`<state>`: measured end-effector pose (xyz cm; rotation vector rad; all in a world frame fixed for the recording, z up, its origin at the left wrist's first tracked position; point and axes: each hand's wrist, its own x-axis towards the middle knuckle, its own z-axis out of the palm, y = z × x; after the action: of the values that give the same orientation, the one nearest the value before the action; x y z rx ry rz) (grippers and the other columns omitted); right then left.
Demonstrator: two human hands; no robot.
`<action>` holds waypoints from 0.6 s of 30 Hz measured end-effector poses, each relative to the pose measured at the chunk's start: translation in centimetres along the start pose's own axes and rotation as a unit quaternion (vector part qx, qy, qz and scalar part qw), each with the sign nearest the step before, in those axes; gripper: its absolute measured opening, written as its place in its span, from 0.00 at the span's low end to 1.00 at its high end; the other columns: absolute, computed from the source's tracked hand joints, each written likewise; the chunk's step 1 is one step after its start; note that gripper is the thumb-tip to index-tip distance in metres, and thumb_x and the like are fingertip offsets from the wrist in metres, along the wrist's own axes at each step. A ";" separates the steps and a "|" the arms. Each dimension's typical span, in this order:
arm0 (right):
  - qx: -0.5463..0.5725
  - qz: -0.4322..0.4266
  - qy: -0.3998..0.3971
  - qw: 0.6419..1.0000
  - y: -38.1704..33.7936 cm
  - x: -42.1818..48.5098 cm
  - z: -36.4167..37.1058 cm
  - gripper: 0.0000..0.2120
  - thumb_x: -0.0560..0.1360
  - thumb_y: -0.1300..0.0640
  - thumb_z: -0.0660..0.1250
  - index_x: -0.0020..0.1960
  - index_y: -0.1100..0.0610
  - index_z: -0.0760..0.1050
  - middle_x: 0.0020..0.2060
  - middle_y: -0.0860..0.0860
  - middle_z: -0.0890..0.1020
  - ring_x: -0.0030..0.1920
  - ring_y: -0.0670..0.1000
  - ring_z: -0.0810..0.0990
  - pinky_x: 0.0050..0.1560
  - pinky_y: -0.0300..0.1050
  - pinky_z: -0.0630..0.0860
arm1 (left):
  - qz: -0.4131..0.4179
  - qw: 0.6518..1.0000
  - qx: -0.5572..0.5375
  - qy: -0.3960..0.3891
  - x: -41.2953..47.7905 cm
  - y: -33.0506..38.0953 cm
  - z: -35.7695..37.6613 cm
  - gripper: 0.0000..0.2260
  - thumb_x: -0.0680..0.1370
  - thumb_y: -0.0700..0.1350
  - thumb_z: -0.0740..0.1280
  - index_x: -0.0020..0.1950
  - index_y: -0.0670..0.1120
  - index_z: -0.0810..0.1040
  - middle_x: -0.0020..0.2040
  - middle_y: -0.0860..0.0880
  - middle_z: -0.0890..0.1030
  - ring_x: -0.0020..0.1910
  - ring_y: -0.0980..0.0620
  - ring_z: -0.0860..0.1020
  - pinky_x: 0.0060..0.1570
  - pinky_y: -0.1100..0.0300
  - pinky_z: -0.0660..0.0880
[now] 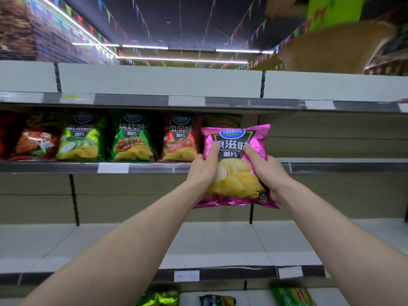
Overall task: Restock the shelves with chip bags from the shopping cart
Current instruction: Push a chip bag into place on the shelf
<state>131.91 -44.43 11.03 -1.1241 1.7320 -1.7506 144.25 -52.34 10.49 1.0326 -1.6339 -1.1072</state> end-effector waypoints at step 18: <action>-0.007 0.069 -0.025 0.997 0.8 18.8 0.5 0.27 0.73 0.34 0.65 0.55 0.58 0.80 0.44 0.56 0.86 0.44 0.57 0.84 0.49 0.48 0.80 | 0.006 0.999 0.046 -0.002 17.2 1.9 6.1 0.38 0.77 0.66 0.57 0.78 0.42 0.56 0.74 0.42 0.65 0.71 0.39 0.65 0.67 0.49 0.63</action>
<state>121.19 -59.49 14.79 -1.0205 1.7508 -1.6171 133.58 -66.71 14.63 1.0787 -1.7066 -1.0339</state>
